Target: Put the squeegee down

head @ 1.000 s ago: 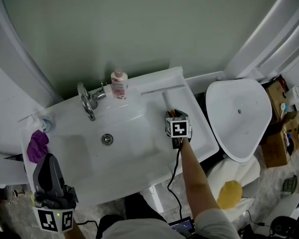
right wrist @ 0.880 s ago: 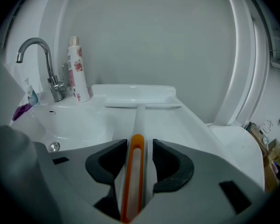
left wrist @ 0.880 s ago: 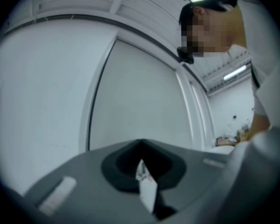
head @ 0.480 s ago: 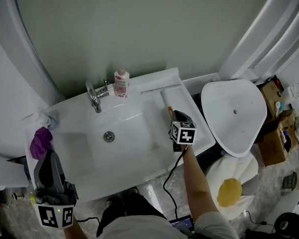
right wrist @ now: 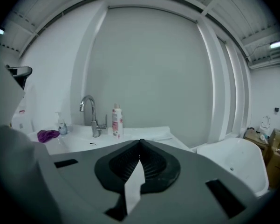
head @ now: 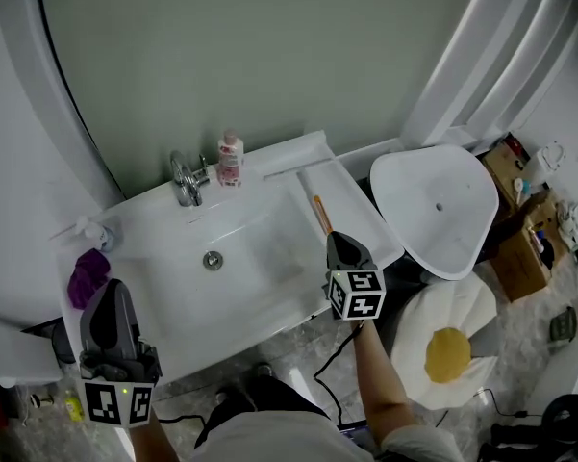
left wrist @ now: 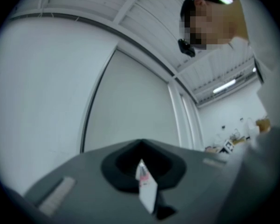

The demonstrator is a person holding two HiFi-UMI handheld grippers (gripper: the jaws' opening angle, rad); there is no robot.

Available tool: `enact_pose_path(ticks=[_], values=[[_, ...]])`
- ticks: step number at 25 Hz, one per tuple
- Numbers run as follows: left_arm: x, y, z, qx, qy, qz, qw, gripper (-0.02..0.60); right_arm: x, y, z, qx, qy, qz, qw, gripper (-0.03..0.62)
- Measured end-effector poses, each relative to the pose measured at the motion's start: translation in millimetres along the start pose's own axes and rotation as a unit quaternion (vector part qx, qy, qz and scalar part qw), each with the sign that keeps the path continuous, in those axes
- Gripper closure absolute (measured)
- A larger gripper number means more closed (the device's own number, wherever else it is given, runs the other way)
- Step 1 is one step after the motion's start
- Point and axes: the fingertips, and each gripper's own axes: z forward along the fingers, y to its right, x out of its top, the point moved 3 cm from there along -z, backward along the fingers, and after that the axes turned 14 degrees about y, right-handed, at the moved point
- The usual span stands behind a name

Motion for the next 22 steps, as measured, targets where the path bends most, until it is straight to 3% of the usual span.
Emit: enact_pose_path(ticks=[22], values=[[40, 23, -51, -0.065, 0.026, -0.036, 0.9969, 0.574, 104, -95, -169, -0.010, 0.127, -0.019, 0.992, 0.592]])
